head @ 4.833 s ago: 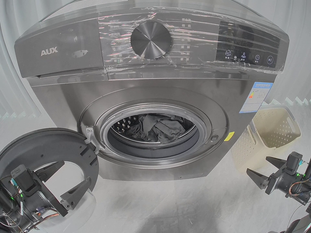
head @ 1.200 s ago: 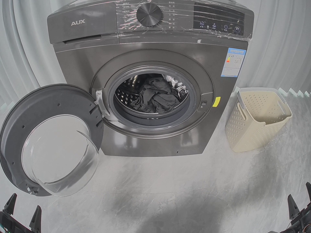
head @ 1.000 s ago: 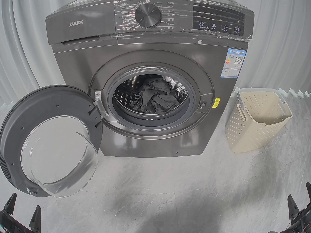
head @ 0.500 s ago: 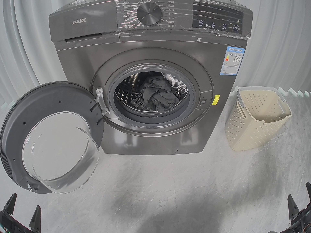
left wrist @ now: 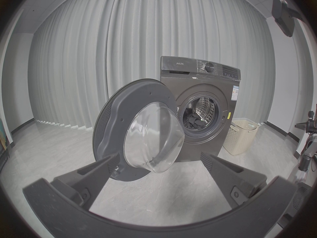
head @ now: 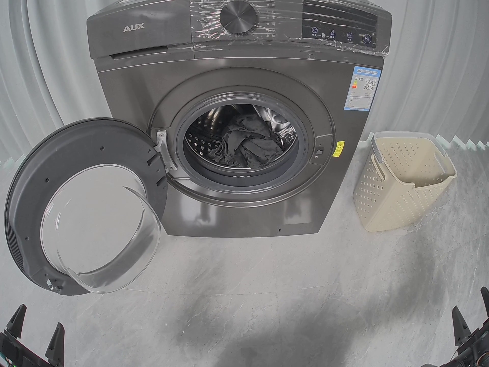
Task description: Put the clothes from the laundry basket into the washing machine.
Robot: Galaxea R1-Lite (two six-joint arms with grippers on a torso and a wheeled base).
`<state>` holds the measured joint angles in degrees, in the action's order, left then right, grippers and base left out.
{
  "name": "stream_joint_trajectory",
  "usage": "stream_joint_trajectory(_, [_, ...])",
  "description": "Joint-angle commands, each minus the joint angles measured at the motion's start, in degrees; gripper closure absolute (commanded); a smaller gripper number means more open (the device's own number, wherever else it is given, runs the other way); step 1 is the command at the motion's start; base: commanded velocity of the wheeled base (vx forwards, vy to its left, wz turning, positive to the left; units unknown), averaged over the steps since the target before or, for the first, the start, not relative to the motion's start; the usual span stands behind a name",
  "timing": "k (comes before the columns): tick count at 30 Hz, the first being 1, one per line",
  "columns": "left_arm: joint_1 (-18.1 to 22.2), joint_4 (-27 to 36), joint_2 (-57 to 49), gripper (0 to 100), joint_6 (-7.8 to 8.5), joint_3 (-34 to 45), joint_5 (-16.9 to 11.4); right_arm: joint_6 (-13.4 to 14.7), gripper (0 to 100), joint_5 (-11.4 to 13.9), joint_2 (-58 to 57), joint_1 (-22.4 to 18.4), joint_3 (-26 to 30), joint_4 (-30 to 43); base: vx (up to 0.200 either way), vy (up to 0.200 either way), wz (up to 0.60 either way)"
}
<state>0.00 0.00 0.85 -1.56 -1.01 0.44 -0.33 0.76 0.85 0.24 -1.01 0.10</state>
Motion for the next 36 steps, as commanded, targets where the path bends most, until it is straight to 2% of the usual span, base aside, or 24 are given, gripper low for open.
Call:
stream_joint_trajectory(1, [0.0,-0.1,-0.9,0,-0.02,1.0,0.0,0.0,0,0.0,-0.9,0.0,1.0,0.0,0.0,0.2,0.0])
stream_joint_trajectory(23, [0.0,0.0,-0.9,0,0.24,1.0,0.0,0.0,0,0.0,-0.9,0.0,1.0,0.0,0.0,0.2,0.0])
stream_joint_trajectory(28, [0.0,0.1,-0.9,0,1.12,1.0,-0.2,0.0,0,0.0,-0.9,0.0,1.0,0.0,0.0,0.0,0.0])
stream_joint_trajectory(36, [0.0,0.1,-0.9,0,1.21,1.0,-0.3,0.0,0,0.0,-0.9,0.0,1.0,0.0,0.0,0.0,0.0])
